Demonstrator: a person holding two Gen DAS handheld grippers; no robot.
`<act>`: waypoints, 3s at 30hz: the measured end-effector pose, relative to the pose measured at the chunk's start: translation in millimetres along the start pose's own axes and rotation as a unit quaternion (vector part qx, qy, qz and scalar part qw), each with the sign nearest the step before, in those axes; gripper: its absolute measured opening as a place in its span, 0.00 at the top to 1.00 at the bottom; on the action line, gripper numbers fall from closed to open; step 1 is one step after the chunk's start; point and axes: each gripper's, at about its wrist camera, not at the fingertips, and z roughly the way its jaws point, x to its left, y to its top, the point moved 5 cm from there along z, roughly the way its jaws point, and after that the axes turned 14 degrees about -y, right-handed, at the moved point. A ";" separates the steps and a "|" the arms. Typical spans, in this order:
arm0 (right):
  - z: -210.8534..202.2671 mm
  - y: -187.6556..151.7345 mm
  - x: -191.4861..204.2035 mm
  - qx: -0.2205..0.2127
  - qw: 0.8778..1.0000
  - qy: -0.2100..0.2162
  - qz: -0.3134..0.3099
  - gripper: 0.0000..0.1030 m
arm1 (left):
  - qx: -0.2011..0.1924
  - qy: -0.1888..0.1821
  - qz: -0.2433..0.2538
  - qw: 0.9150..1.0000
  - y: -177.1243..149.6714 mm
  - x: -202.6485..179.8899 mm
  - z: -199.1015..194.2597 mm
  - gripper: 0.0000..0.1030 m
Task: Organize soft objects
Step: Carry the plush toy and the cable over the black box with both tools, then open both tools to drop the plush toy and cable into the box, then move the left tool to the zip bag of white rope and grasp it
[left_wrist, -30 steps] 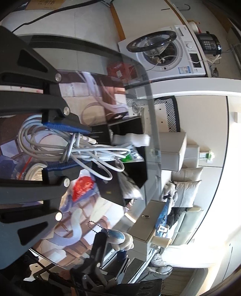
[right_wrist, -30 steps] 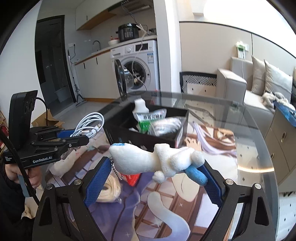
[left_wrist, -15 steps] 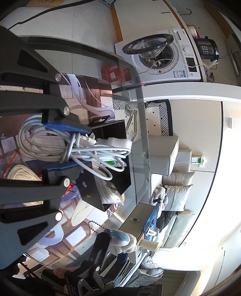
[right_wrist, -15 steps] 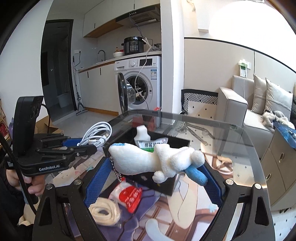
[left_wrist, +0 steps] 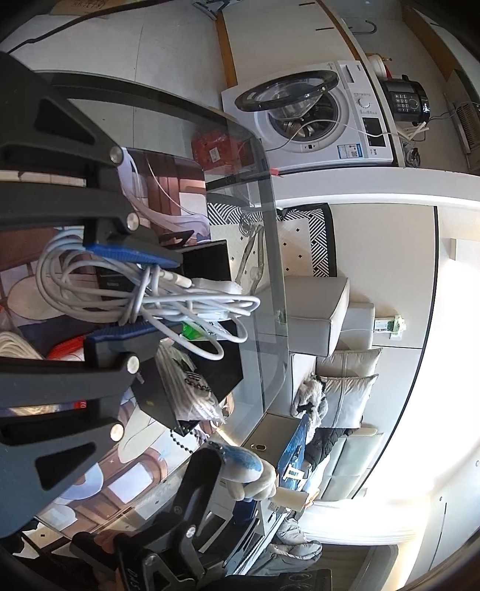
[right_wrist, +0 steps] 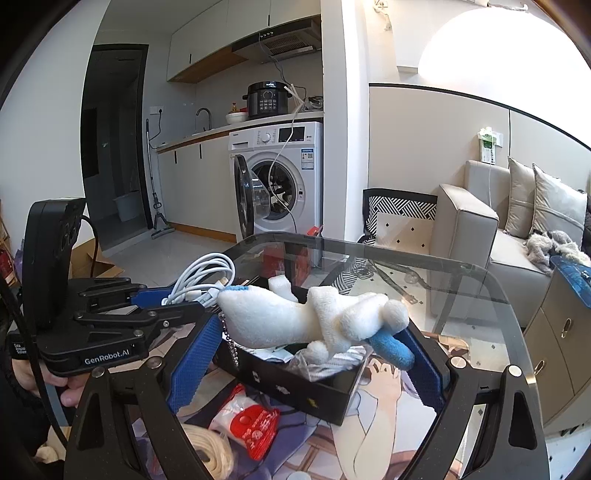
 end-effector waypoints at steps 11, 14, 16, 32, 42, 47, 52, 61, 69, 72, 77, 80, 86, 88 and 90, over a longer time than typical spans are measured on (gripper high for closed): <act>22.8 8.0 1.6 0.008 1.000 -0.004 -0.013 0.09 | 0.003 0.008 -0.001 1.000 4.8 3.5 19.7 0.73; 29.4 7.5 1.5 0.012 1.000 -0.005 -0.016 0.09 | 0.004 0.008 -0.001 1.000 6.0 5.0 24.8 0.73; 35.9 8.3 0.9 0.017 1.000 -0.005 -0.021 0.09 | 0.006 0.009 -0.001 1.000 6.6 6.4 27.9 0.73; 81.0 3.8 3.0 0.040 0.998 -0.012 -0.048 0.09 | 0.016 0.006 0.003 1.000 5.0 9.7 52.7 0.73; 96.6 1.0 -1.5 0.043 0.996 -0.032 -0.071 0.05 | 0.020 0.010 0.015 1.000 5.5 11.0 61.7 0.72; 91.6 2.9 -8.1 0.036 0.996 -0.048 -0.073 0.05 | 0.021 0.022 0.018 0.999 4.0 13.7 61.8 0.45; 77.2 -2.8 -15.6 0.051 0.997 -0.041 -0.050 0.03 | 0.019 0.015 0.022 0.999 0.9 10.3 51.1 0.24; 48.0 -32.1 -14.4 0.102 0.995 -0.006 -0.009 0.01 | 0.019 0.012 0.021 1.000 -12.3 4.3 17.0 0.00; 26.3 -62.5 -12.7 0.122 0.993 -0.001 0.006 0.01 | 0.030 0.003 0.005 1.000 -29.1 -1.7 2.4 0.00; 24.4 -69.5 -14.7 0.136 0.991 -0.005 0.012 0.01 | 0.034 -0.002 0.007 0.999 -31.4 -5.5 0.8 0.00; 14.9 -76.9 -18.9 0.144 0.989 -0.004 0.022 0.01 | 0.050 -0.007 0.011 0.999 -41.7 -15.2 0.0 0.00; 9.4 -82.2 -19.8 0.145 0.989 -0.007 0.020 0.01 | 0.061 -0.014 0.017 0.998 -52.4 -22.5 -0.4 0.00; 7.6 -86.9 -17.6 0.151 0.988 0.000 0.017 0.01 | 0.086 -0.019 0.037 0.995 -66.7 -34.2 4.6 0.00; 8.5 -86.6 -16.8 0.152 0.988 0.004 0.016 0.01 | 0.093 -0.024 0.039 0.995 -70.2 -36.1 4.9 0.00; 9.4 -87.3 -15.7 0.153 0.988 0.005 0.015 0.01 | 0.100 -0.032 0.044 0.994 -74.4 -39.7 5.2 0.00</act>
